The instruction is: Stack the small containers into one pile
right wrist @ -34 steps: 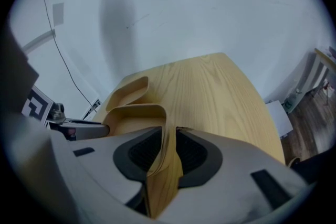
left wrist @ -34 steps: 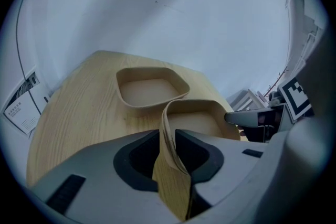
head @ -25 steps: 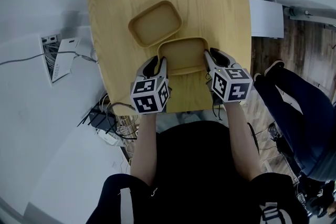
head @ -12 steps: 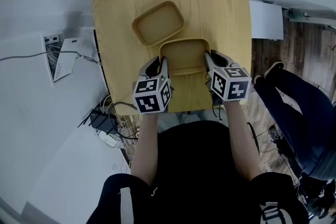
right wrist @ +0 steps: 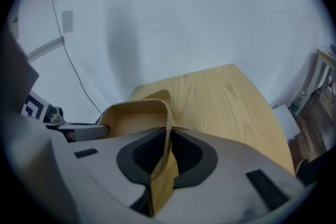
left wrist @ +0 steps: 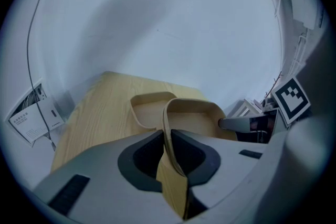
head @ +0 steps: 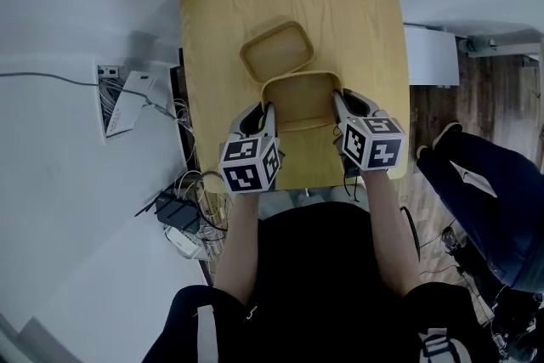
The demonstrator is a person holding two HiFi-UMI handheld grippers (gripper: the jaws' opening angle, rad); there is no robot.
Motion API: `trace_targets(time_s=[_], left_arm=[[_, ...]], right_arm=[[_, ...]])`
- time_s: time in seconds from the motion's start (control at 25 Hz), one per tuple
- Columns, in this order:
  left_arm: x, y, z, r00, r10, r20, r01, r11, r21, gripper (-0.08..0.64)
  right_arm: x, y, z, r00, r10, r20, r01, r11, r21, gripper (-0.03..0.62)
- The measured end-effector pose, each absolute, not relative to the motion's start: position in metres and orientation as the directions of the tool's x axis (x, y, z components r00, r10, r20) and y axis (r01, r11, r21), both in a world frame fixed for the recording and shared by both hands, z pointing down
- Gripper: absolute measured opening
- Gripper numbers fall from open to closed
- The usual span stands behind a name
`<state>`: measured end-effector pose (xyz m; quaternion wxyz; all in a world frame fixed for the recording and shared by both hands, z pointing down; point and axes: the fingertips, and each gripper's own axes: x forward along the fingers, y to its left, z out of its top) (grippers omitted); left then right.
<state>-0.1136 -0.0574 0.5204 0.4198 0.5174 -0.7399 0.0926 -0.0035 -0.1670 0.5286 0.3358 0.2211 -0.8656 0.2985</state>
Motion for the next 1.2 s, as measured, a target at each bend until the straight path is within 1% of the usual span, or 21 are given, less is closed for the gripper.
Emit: trace_targets(time_s=[0.16,0.56,0.92,1.2], left_arm=[[-0.12,-0.049,0.5,-0.14,-0.714,0.686,-0.835,0.457,0.305,0.06],[-0.141,-0.051,0.47,-0.236,-0.751,0.616,-0.791,0.517,0.326,0.064],[-0.152,-0.058,0.475,-0.304,-0.702,0.644,-0.747,0.595,0.295,0.063],[-0.156,-0.064,0.479,-0.324,-0.682,0.656,-0.72,0.627,0.297,0.064]], right_arm=[[-0.015,-0.163,0.504,-0.701,-0.196,0.685,-0.554,0.755,-0.35,0.037],[-0.052,-0.177,0.466,-0.748,-0.174,0.64,-0.455,0.837,-0.304,0.037],[-0.072,-0.191,0.468,-0.764,-0.133,0.631,-0.4,0.866,-0.301,0.037],[-0.084,-0.202,0.472,-0.772,-0.101,0.628,-0.369,0.875,-0.314,0.037]])
